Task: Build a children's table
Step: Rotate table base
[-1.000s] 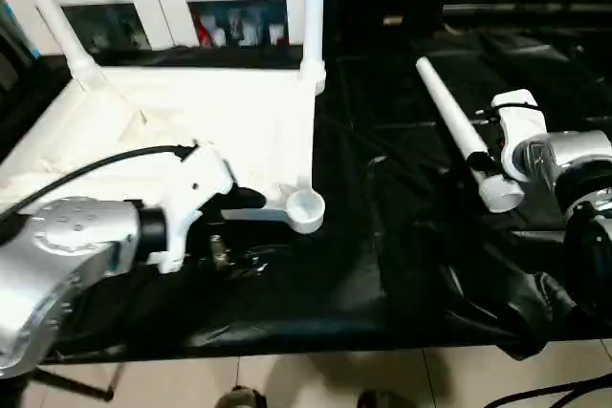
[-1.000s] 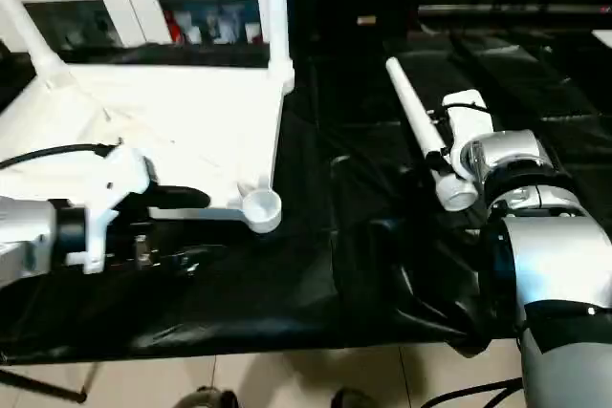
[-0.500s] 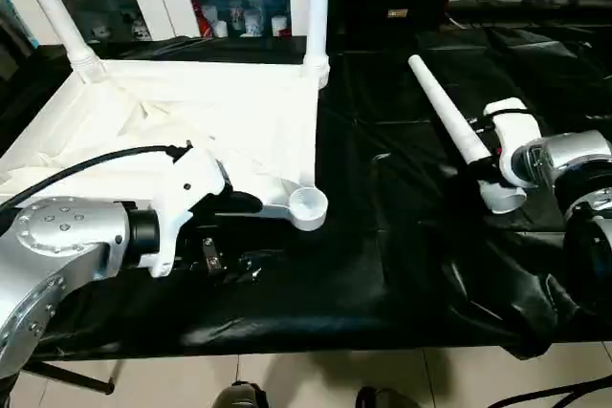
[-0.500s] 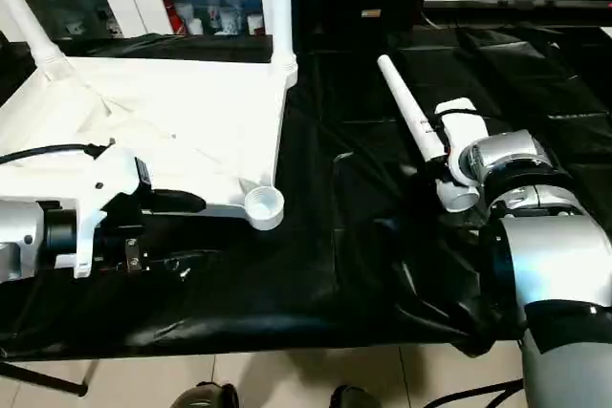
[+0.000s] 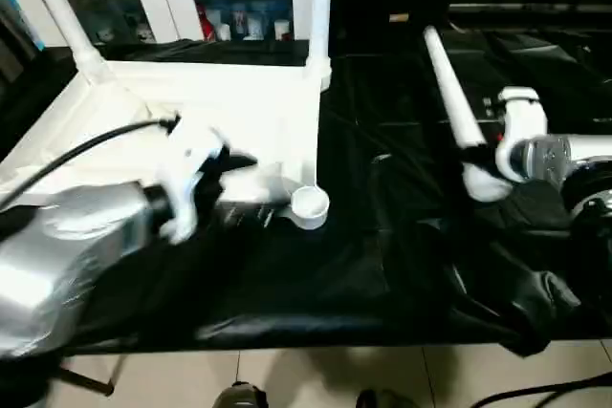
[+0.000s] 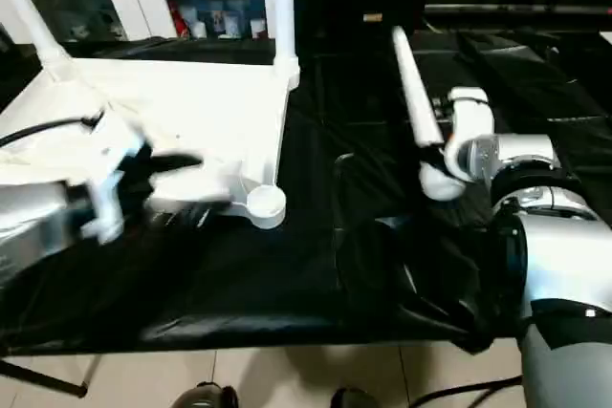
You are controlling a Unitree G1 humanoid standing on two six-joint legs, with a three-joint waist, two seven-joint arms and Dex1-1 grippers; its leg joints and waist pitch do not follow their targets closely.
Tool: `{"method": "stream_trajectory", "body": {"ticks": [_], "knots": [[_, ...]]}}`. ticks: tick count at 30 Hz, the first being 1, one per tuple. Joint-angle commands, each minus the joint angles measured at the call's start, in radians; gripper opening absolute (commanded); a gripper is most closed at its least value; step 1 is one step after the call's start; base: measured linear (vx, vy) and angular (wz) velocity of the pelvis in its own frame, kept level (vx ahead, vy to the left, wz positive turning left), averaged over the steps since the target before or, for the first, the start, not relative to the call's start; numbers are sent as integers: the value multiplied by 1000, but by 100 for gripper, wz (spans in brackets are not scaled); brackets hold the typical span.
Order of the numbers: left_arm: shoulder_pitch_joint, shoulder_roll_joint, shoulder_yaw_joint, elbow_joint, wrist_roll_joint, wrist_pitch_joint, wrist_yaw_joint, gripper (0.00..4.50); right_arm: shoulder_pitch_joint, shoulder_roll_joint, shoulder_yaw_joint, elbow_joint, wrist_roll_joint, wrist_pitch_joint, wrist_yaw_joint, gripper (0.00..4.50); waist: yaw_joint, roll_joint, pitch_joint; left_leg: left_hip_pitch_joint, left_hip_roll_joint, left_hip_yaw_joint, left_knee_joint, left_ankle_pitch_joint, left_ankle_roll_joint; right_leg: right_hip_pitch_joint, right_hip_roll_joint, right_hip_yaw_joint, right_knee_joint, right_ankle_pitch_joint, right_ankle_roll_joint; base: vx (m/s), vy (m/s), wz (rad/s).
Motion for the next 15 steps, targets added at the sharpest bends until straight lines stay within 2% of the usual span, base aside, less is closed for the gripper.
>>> {"method": "stream_trajectory", "body": {"ticks": [1, 2, 3, 4, 5, 6, 7, 8, 9, 10, 11, 12, 13, 14, 15], "knots": [[-28, -25, -6, 45, 10, -16, 25, 450, -15, 14, -31, -45, 36, -49, 9, 191, 10, -7, -106, 6, 3, 2, -52, -233, 11, 69, -49, 34, -76, -321, -205, 0, 0, 0], [-54, -67, -1, 88, 6, -20, 48, 450, -1, 28, -57, -65, 63, -87, -3, 191, 10, -8, -106, 7, 3, 3, -52, -239, 11, 67, -48, 34, -80, -330, -203, 0, 0, 0], [-99, -122, 5, 162, 12, -44, 77, 450, 32, 47, -78, -105, 89, -177, -36, 191, 11, -4, -106, 11, 1, 3, -49, -259, 7, 64, -46, 33, -83, -346, -199, 0, 0, 0], [-103, -126, 4, 168, 13, -46, 79, 450, 36, 48, -79, -109, 90, -186, -39, 191, 15, -7, -102, 14, 0, 5, -51, -279, 9, 60, -48, 32, -93, -380, -178, 0, 0, 0], [-138, -151, -4, 223, 27, -77, 86, 450, 70, 65, -116, -152, 128, -247, -58, 191, 21, -7, -110, 15, 1, 2, -52, -268, 9, 64, -51, 32, -89, -373, -170, 0, 0, 0], [-160, -165, -12, 260, 40, -102, 91, 450, 96, 79, -139, -190, 155, -278, -50, 191, 23, -8, -113, 12, 1, 0, -52, -252, 12, 68, -52, 32, -85, -355, -169, 0, 0, 0], [-172, -174, -16, 283, 48, -119, 95, 450, 110, 89, -152, -213, 172, -294, -39, 191, 26, -7, -114, 14, 2, 0, -52, -240, 17, 65, -49, 32, -85, -327, -173, 0, 0, 0], [-179, -178, -18, 298, 53, -130, 97, 450, 118, 96, -160, -225, 182, -302, -31, 191, 28, -3, -116, 11, 2, -2, -51, -229, 19, 69, -49, 32, -79, -305, -175, 0, 0, 0], [-223, -224, -1, 368, 47, -157, 123, 450, 188, 135, -167, -354, 218, -340, 25, 190, 31, -2, -121, 9, 2, -2, -49, -202, 23, 72, -47, 32, -71, -256, -190, 0, 0, 0], [-223, -224, -1, 368, 47, -157, 123, 450, 188, 135, -167, -354, 218, -340, 25, 190, 38, 1, -122, 10, 0, 3, -46, -184, 39, 70, -46, 34, -76, -222, -185, 0, 0, 0], [-242, -244, 9, 395, 43, -162, 137, 450, 220, 152, -170, -415, 233, -351, 43, 190, 39, -4, -127, 2, -1, 0, -46, -147, 51, 79, -45, 33, -68, -180, -196, 0, 0, 0], [-266, -275, 32, 424, 25, -164, 156, 450, 262, 177, -182, -513, 271, -338, 75, 190, 46, -1, -133, 6, 2, -2, -43, -130, 53, 77, -48, 32, -62, -160, -206, 0, 0, 0], [-274, -284, 39, 435, 22, -165, 161, 450, 273, 184, -185, -538, 282, -336, 82, 190, 49, -3, -133, 3, 0, 0, -42, -109, 67, 79, -46, 33, -62, -131, -214, 0, 0, 0], [-304, -317, 67, 474, 5, -169, 173, 450, 324, 215, -188, -666, 340, -292, 120, 190, 50, -5, -133, -2, -4, 1, -40, -87, 86, 81, -42, 33, -63, -104, -215, 0, 0, 0], [-304, -317, 67, 474, 5, -169, 173, 450, 324, 215, -188, -666, 340, -292, 120, 190, 54, -2, -136, 1, 1, -1, -39, -84, 89, 79, -47, 33, -58, -96, -221, 0, 0, 0]]}}
